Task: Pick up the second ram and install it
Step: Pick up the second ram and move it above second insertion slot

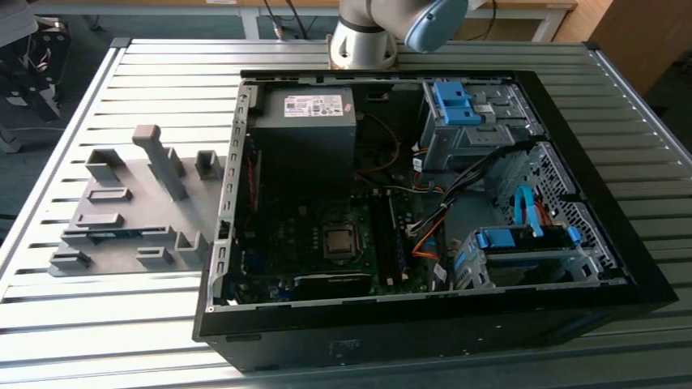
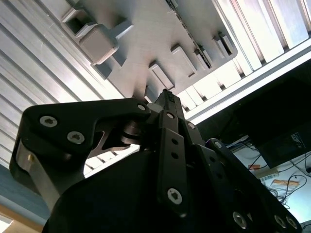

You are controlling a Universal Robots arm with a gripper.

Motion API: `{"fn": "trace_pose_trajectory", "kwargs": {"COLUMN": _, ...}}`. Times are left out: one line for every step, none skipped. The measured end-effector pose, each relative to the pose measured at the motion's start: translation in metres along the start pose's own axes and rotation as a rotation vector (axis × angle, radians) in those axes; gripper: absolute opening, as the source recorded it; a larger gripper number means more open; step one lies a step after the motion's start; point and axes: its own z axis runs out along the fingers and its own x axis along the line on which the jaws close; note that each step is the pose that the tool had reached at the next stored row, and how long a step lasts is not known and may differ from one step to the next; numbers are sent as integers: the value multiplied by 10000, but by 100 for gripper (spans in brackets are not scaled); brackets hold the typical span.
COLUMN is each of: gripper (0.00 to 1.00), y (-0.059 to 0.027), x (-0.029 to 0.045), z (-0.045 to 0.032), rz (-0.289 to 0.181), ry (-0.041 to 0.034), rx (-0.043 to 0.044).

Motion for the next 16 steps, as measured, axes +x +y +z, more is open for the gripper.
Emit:
{"fn": "trace_pose_trajectory", "kwargs": {"gripper": 11, "y": 0, "x": 0, "z": 0, "rz": -4, "ry": 0, "rx": 0}}
{"fn": "trace_pose_trajectory", "kwargs": {"gripper": 11, "y": 0, "x": 0, "z": 0, "rz": -16, "ry": 0, "rx": 0}}
{"fn": "trace_pose_trajectory", "kwargs": {"gripper": 11, "y": -1, "x": 0, "z": 0, "rz": -36, "ry": 1, "rx": 0}}
{"fn": "trace_pose_trajectory", "kwargs": {"gripper": 11, "y": -2, "x": 1, "z": 0, "rz": -70, "ry": 1, "rx": -1}}
{"fn": "trace_pose_trajectory", "kwargs": {"gripper": 11, "y": -4, "x": 1, "z": 0, "rz": -107, "ry": 3, "rx": -2}}
{"fn": "trace_pose_trajectory", "kwargs": {"gripper": 11, "y": -4, "x": 2, "z": 0, "rz": -144, "ry": 4, "rx": -3}}
{"fn": "trace_pose_trajectory", "kwargs": {"gripper": 11, "y": -5, "x": 2, "z": 0, "rz": -180, "ry": 4, "rx": -3}}
{"fn": "trace_pose_trajectory", "kwargs": {"gripper": 11, "y": -6, "x": 2, "z": 0, "rz": -214, "ry": 5, "rx": -4}}
{"fn": "trace_pose_trajectory", "kwargs": {"gripper": 11, "y": -7, "x": 3, "z": 0, "rz": -248, "ry": 6, "rx": -4}}
{"fn": "trace_pose_trajectory", "kwargs": {"gripper": 11, "y": -8, "x": 3, "z": 0, "rz": -280, "ry": 6, "rx": -5}}
{"fn": "trace_pose_trajectory", "kwargs": {"gripper": 11, "y": -9, "x": 4, "z": 0, "rz": -315, "ry": 7, "rx": -6}}
{"fn": "trace_pose_trajectory", "kwargs": {"gripper": 11, "y": -10, "x": 4, "z": 0, "rz": -346, "ry": 8, "rx": -6}}
{"fn": "trace_pose_trajectory", "kwargs": {"gripper": 11, "y": -11, "x": 5, "z": 0, "rz": -375, "ry": 8, "rx": -7}}
{"fn": "trace_pose_trajectory", "kwargs": {"gripper": 11, "y": -13, "x": 6, "z": 0, "rz": -401, "ry": 9, "rx": -7}}
{"fn": "trace_pose_trajectory", "kwargs": {"gripper": 11, "y": -14, "x": 6, "z": 0, "rz": -430, "ry": 10, "rx": -7}}
{"fn": "trace_pose_trajectory", "kwargs": {"gripper": 11, "y": -16, "x": 7, "z": 0, "rz": -460, "ry": 10, "rx": -8}}
